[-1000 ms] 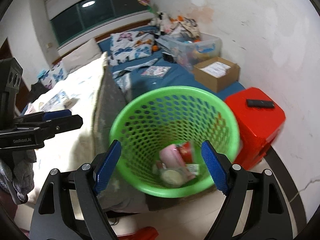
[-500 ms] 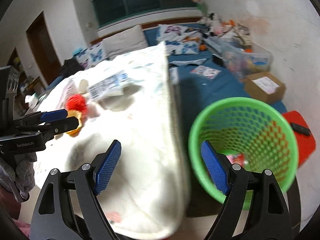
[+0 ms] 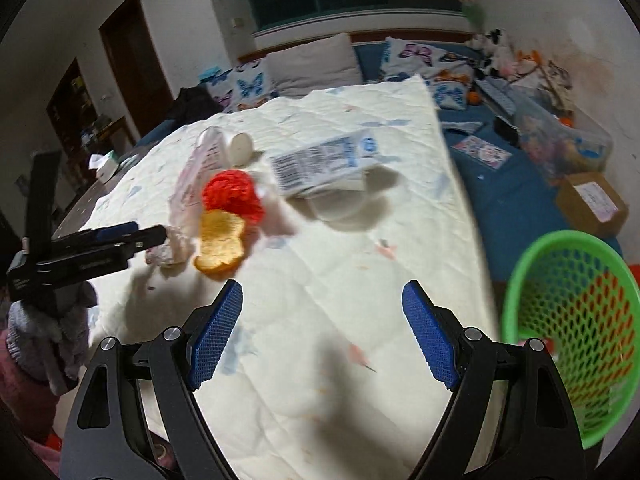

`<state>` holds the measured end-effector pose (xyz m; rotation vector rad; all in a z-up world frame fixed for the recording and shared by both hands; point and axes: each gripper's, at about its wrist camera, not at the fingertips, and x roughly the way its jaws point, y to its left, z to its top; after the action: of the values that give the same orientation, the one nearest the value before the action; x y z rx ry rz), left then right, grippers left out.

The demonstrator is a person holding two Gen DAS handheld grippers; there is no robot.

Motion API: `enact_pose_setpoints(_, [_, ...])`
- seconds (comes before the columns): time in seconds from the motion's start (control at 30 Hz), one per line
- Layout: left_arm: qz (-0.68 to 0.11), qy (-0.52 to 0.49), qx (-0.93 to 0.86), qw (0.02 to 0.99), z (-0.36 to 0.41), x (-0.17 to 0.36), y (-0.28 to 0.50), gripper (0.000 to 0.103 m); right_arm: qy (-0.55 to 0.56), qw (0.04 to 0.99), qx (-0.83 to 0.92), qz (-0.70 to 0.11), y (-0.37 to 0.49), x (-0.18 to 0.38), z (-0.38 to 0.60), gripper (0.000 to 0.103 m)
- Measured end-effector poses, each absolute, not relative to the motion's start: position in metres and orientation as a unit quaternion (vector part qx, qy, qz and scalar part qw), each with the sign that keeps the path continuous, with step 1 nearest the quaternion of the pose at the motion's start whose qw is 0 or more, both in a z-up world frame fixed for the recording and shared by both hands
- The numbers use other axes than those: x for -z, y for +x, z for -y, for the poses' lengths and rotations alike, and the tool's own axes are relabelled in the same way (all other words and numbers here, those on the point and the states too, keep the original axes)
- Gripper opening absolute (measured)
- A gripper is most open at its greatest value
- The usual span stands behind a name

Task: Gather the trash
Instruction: 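Move both grippers back over the table toward the remaining trash, then grasp the red-white wrapper with the left gripper while the right grasps the yellow biscuit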

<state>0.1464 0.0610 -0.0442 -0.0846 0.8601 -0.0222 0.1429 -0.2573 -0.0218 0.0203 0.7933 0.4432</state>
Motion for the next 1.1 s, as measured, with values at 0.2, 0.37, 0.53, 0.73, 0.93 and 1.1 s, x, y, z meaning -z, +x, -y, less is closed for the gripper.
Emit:
enact_pose_setpoints(0.2, [-0.447,-0.073,0.011,0.891,-0.074,0.066,0.163,0.069,0.003,0.888,-0.240,-0.393,0.151,0.025,0.227,0.082])
enact_pose_setpoints(0.37, [-0.456,-0.107,0.043,0.882,-0.078,0.075,0.166,0.054,0.001,0.876,-0.258,-0.408,0.159,0.033,0.206,0.082])
enact_pose_setpoints(0.53, [-0.452,-0.109,0.056,0.884,-0.076,0.072,0.158,0.045,-0.010,0.869,-0.269,-0.416,0.164,0.041,0.184,0.078])
enact_pose_setpoints(0.73, [-0.437,-0.116,0.059,0.890,-0.088,0.062,0.142,0.044,-0.017,0.860,-0.276,-0.428,0.175,0.051,0.159,0.072])
enact_pose_setpoints(0.93, [-0.426,-0.128,0.051,0.894,-0.103,0.055,0.129,0.044,-0.004,0.858,-0.269,-0.437,0.193,0.060,0.142,0.069])
enact_pose_setpoints(1.1, [-0.423,-0.125,0.046,0.896,-0.109,0.054,0.121,0.044,-0.004,0.858,-0.252,-0.447,0.208,0.070,0.129,0.066])
